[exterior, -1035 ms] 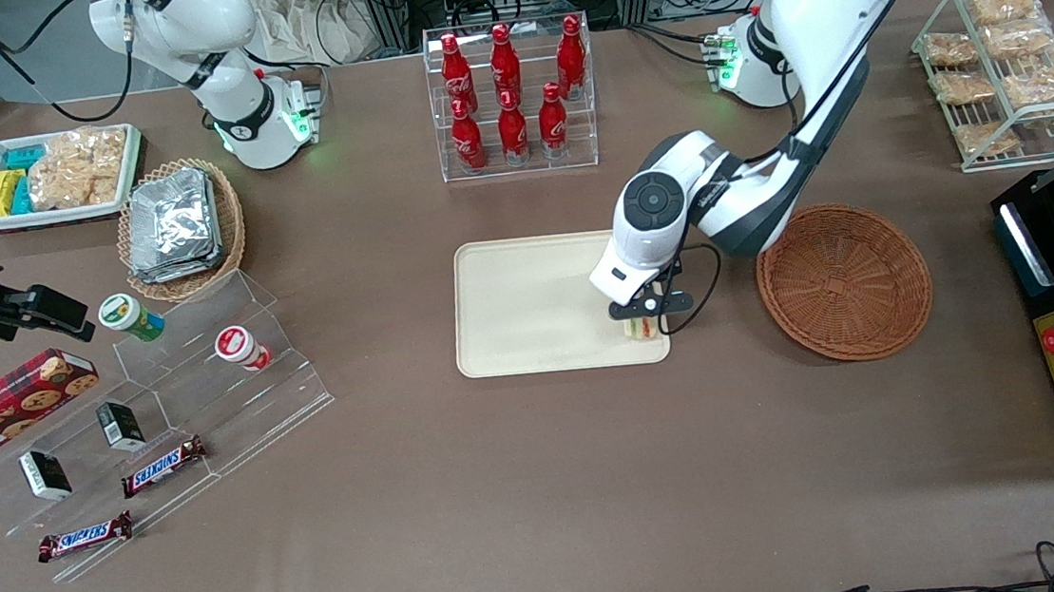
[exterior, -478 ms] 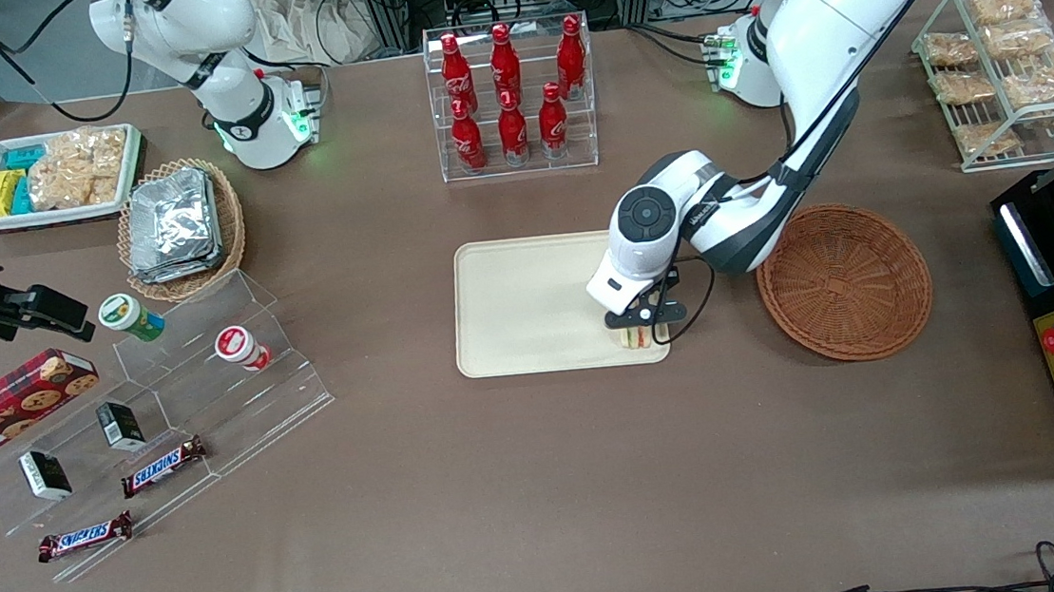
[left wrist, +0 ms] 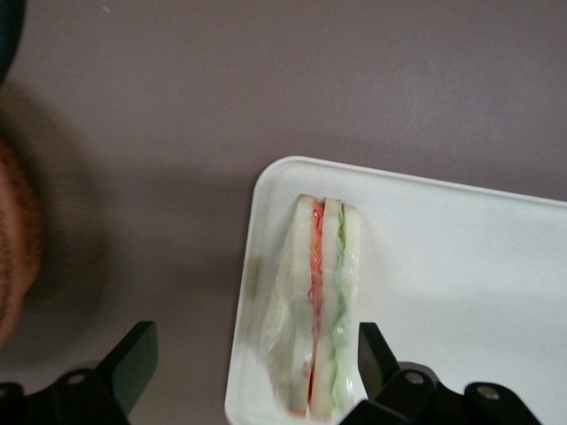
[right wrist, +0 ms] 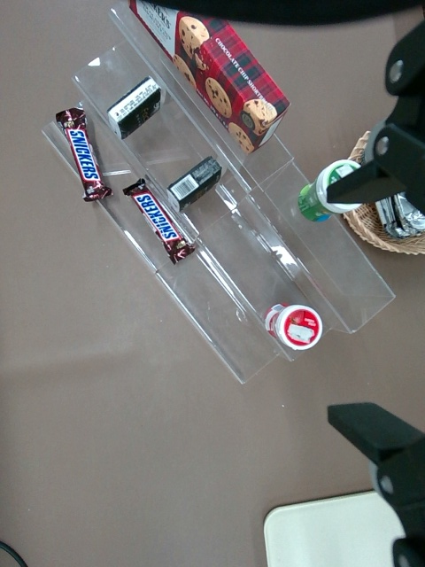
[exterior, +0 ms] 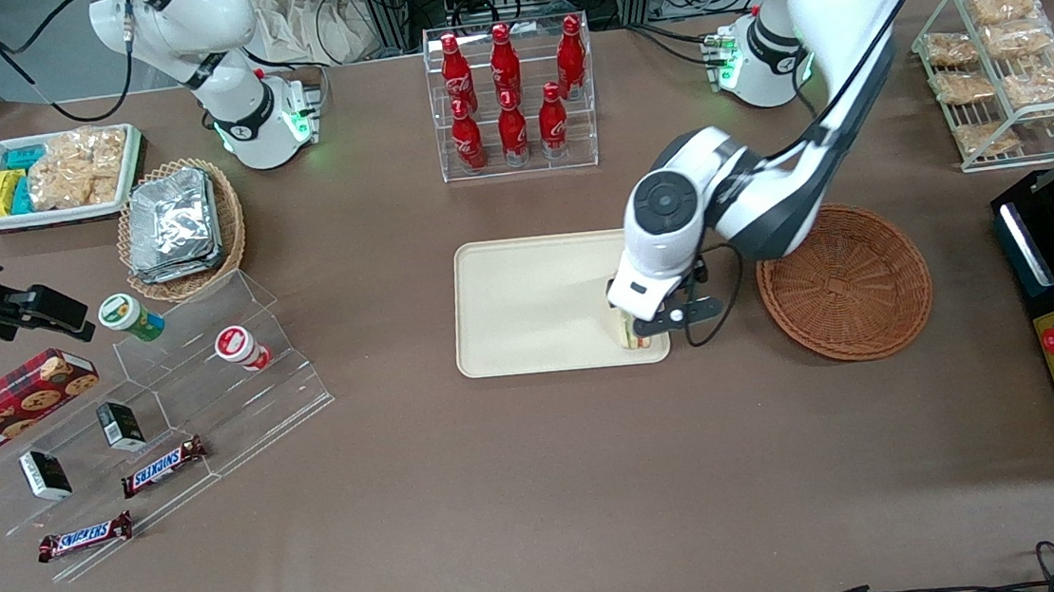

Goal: Place sandwich from basket to tray

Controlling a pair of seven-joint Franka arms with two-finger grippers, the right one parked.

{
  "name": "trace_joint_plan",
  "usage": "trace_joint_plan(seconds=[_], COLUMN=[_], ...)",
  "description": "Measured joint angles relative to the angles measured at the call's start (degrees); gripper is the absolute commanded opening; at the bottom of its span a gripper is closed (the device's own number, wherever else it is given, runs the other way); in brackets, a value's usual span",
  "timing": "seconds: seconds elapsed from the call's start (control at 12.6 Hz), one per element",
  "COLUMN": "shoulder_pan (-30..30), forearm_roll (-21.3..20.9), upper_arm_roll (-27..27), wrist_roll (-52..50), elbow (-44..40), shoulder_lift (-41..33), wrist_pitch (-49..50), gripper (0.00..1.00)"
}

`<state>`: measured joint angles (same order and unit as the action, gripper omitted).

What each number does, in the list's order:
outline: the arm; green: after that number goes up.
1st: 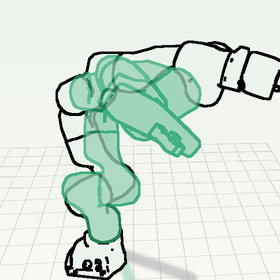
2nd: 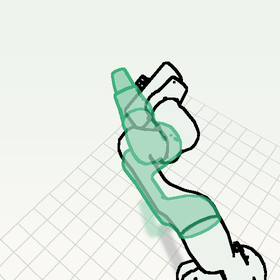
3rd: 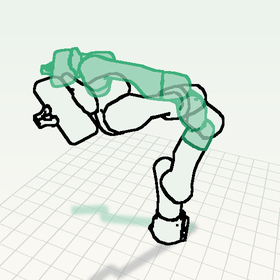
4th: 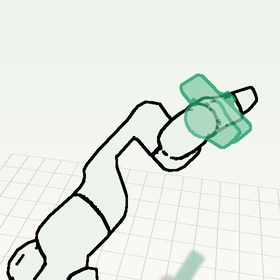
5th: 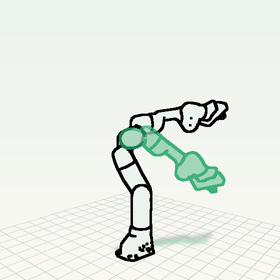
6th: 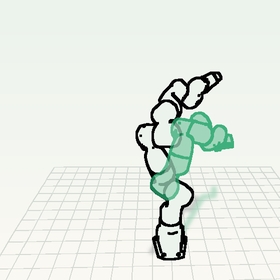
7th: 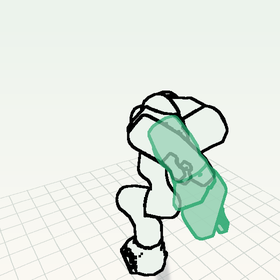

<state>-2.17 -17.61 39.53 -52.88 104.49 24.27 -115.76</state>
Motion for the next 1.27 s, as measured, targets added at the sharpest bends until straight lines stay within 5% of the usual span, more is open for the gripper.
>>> trace_joint_plan(seconds=[0.32, 0.88, 1.27], shoulder_pan=[-0.67, -0.73, -0.72], forearm_roll=[12.73, 14.45, 14.53], upper_arm_roll=[-9.57, -37.35, -43.86], wrist_roll=[18.94, 38.62, 48.06], elbow=[-5.08, 4.04, 4.46], shoulder_lift=[-15.53, -30.74, -33.22], wrist_pitch=[17.02, 20.98, 20.75], gripper=[1.00, 1.00, 1.00])
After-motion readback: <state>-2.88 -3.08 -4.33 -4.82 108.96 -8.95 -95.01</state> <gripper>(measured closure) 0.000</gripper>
